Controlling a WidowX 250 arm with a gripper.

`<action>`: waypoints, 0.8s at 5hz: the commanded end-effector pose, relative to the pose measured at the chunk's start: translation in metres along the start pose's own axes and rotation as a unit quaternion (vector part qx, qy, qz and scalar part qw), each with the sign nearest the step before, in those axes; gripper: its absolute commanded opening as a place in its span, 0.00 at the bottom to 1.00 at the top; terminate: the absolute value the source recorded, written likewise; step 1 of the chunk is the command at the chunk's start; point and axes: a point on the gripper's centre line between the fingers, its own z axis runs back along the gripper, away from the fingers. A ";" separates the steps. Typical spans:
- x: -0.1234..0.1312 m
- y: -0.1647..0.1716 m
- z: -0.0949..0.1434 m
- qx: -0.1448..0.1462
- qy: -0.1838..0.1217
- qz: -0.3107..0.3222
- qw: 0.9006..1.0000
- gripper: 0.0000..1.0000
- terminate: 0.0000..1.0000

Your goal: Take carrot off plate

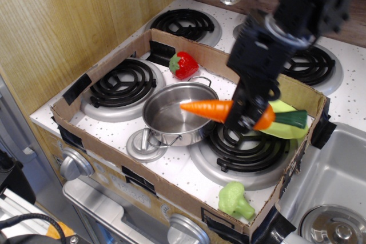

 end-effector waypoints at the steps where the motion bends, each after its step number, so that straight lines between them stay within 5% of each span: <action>1: -0.007 0.009 -0.015 -0.022 0.019 0.085 0.996 0.00 0.00; 4: 0.007 0.018 -0.042 -0.045 0.014 0.063 0.997 0.00 0.00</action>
